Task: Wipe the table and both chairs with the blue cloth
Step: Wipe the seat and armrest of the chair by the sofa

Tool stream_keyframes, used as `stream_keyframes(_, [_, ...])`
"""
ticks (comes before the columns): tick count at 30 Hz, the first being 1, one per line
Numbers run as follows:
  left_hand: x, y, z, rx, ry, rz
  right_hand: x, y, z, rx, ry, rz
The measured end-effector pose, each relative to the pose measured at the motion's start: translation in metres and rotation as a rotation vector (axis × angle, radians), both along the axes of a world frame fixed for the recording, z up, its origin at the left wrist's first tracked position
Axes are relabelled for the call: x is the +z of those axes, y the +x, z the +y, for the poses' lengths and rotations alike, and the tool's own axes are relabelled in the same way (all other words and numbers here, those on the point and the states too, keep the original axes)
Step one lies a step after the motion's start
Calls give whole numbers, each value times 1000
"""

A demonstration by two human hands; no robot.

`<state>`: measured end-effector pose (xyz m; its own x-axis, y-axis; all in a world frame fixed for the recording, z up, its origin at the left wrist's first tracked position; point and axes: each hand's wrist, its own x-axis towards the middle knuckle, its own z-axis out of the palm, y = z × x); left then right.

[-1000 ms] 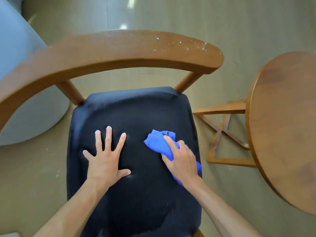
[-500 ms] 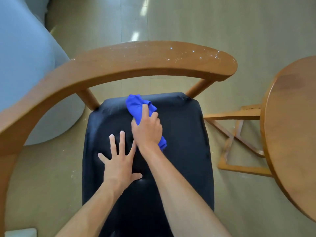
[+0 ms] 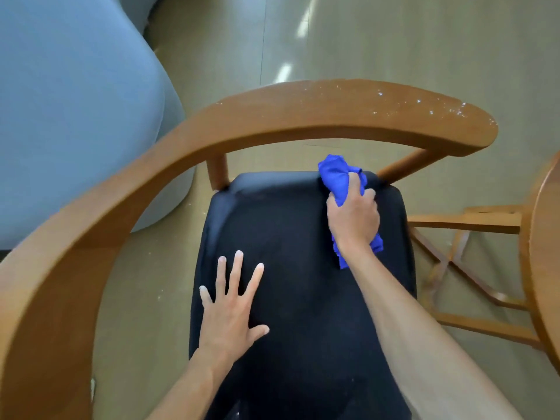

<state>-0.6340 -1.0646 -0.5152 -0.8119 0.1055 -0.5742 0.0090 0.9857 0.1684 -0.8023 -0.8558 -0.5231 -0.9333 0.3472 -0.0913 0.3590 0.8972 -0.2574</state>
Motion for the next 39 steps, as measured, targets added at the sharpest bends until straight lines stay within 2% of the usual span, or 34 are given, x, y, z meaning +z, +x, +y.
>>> stream_keyframes(4, [4, -4, 2, 2, 30, -26, -3, 104, -9, 533, 48, 38])
stream_keyframes(6, [5, -5, 1, 24, 49, -14, 5, 179, 15, 721, 1, -7])
stream_keyframes(8, [3, -3, 1, 35, 34, -2, 16, 232, 48, 955, 43, -98])
stream_keyframes(10, [1, -2, 2, 31, 15, 9, 16, 224, 79, 1136, 97, -53])
stream_keyframes(11, [1, -3, 3, 22, 7, 15, 11, 199, 91, 1151, 118, -11])
stream_keyframes(13, [0, -3, 5, -10, -14, -2, 3, 130, 106, 1007, 144, 83])
stream_keyframes(16, [0, -4, 4, -13, -20, -16, 5, 33, 108, 539, 152, 79])
stream_keyframes(18, [2, -6, 5, -17, -27, -40, 3, 17, 96, 280, 80, 21])
stream_keyframes(19, [3, -6, 5, -19, -28, -53, 2, 25, 85, 222, 65, 28])
stream_keyframes(21, [6, -7, 6, -19, -35, -71, 0, 74, 66, 316, 73, 57])
stream_keyframes(26, [10, -8, 5, -29, -50, -83, 15, 251, 48, 929, 7, -61])
stream_keyframes(29, [9, -8, 6, -27, -43, -75, 10, 246, 71, 1196, 28, 15])
stream_keyframes(31, [7, -8, 6, -34, -48, -63, 2, 190, 87, 1152, 71, 99])
stream_keyframes(35, [5, -7, 6, -38, -51, -57, -3, 86, 103, 673, 149, 118])
stream_keyframes(39, [6, -6, 5, -42, -49, -51, -4, 105, 77, 447, 158, 99])
